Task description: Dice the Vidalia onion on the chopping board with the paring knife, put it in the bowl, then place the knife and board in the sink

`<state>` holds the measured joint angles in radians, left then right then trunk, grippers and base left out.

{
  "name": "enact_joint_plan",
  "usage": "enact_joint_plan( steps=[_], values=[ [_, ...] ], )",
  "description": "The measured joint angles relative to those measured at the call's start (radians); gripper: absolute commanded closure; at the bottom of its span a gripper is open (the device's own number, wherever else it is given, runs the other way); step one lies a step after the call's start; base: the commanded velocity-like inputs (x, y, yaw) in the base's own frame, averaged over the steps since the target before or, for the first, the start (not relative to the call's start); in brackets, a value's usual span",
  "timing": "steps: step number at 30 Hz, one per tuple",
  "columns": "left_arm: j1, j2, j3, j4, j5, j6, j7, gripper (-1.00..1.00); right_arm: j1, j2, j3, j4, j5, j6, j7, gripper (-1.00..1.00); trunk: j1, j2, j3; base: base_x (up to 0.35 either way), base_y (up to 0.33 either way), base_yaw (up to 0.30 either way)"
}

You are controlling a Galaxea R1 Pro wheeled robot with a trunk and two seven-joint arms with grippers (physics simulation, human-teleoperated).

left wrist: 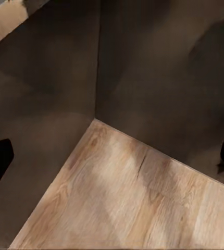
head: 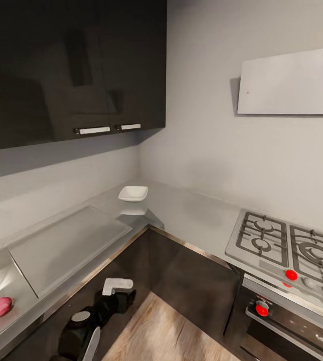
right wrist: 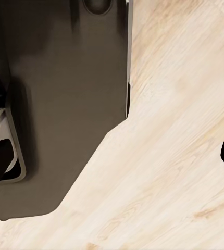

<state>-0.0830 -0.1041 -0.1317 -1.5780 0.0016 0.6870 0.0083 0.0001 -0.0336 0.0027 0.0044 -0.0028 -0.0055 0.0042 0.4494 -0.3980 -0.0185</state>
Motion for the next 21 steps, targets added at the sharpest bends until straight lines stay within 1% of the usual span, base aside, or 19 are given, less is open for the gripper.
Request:
enact_joint_plan(
  steps=[1, 2, 3, 4, 8, 9, 10, 13, 14, 17, 18, 19, 20, 21],
  values=[
    [-0.03, -0.001, 0.0, 0.0, 0.0, 0.015, 0.0, -1.0, 0.0, 0.0, 0.0, 0.0, 0.0, 0.0, 0.0, -1.0, 0.0, 0.0, 0.0, 0.0, 0.0, 0.0],
    [-0.129, -0.003, 0.0, 0.011, 0.0, 0.129, -0.005, -1.0, -0.001, 0.0, -0.001, -0.001, 0.0, -0.018, 0.0, -1.0, 0.0, 0.0, 0.0, 0.0, 0.0, 0.0],
    [-0.184, -0.002, 0.0, 0.014, 0.0, 0.141, -0.006, -1.0, -0.001, 0.0, -0.001, -0.001, 0.0, -0.026, 0.0, -1.0, 0.0, 0.0, 0.0, 0.0, 0.0, 0.0],
    [-0.189, -0.002, 0.001, 0.017, 0.0, 0.148, -0.006, -1.0, -0.001, 0.0, -0.001, -0.001, 0.0, -0.037, 0.0, -1.0, 0.0, 0.0, 0.0, 0.0, 0.0, 0.0],
    [-0.264, -0.002, 0.005, 0.025, 0.001, 0.17, -0.003, -1.0, 0.0, 0.0, 0.0, -0.001, 0.0, -0.117, 0.0, -1.0, 0.0, 0.0, 0.0, 0.0, 0.0, 0.0],
    [-0.352, -0.002, 0.006, 0.032, 0.001, 0.222, -0.002, -1.0, 0.0, 0.0, 0.0, 0.0, 0.0, -0.146, 0.0, -1.0, 0.0, 0.0, 0.0, 0.0, 0.0, 0.0],
    [-0.389, -0.002, 0.006, 0.033, 0.002, 0.237, -0.002, -1.0, -0.001, 0.0, 0.0, 0.0, 0.0, -0.148, 0.0, -1.0, 0.0, 0.0, 0.0, 0.0, 0.0, 0.0],
    [-0.445, -0.002, 0.006, 0.038, 0.002, 0.277, -0.001, -1.0, -0.001, 0.0, 0.0, 0.001, 0.0, -0.151, 0.0, -1.0, 0.0, 0.0, 0.0, 0.0, 0.0, 0.0],
    [-0.483, -0.002, 0.008, 0.051, 0.002, 0.292, -0.001, -1.0, -0.001, 0.0, 0.0, 0.001, 0.0, -0.151, 0.0, -1.0, 0.0, 0.0, 0.0, 0.0, 0.0, 0.0],
    [-0.54, -0.002, 0.018, 0.092, 0.002, 0.306, 0.0, -1.0, -0.001, 0.0, 0.0, 0.001, 0.0, -0.152, 0.0, -1.0, 0.0, 0.0, 0.0, 0.0, 0.0, 0.0],
    [-0.572, -0.002, 0.027, 0.13, 0.002, 0.311, 0.0, -1.0, -0.001, 0.0, 0.0, 0.001, 0.0, -0.152, 0.0, -1.0, 0.0, 0.0, 0.0, 0.0, 0.0, 0.0],
    [-0.625, -0.001, 0.041, 0.199, 0.001, 0.316, 0.0, -1.0, -0.001, 0.0, 0.0, 0.001, 0.0, -0.153, 0.0, -1.0, 0.0, 0.0, 0.0, 0.0, 0.0, 0.0],
    [-0.644, 0.0, 0.044, 0.218, 0.002, 0.317, -0.001, -1.0, 0.0, 0.0, 0.0, 0.001, 0.0, -0.153, 0.0, -1.0, 0.0, 0.0, 0.0, 0.0, 0.0, 0.0],
    [-0.65, 0.0, 0.045, 0.222, 0.003, 0.318, -0.001, -1.0, -0.001, 0.0, 0.0, 0.001, 0.0, -0.153, 0.0, -1.0, 0.0, 0.0, 0.0, 0.0, 0.0, 0.0]
  ],
)
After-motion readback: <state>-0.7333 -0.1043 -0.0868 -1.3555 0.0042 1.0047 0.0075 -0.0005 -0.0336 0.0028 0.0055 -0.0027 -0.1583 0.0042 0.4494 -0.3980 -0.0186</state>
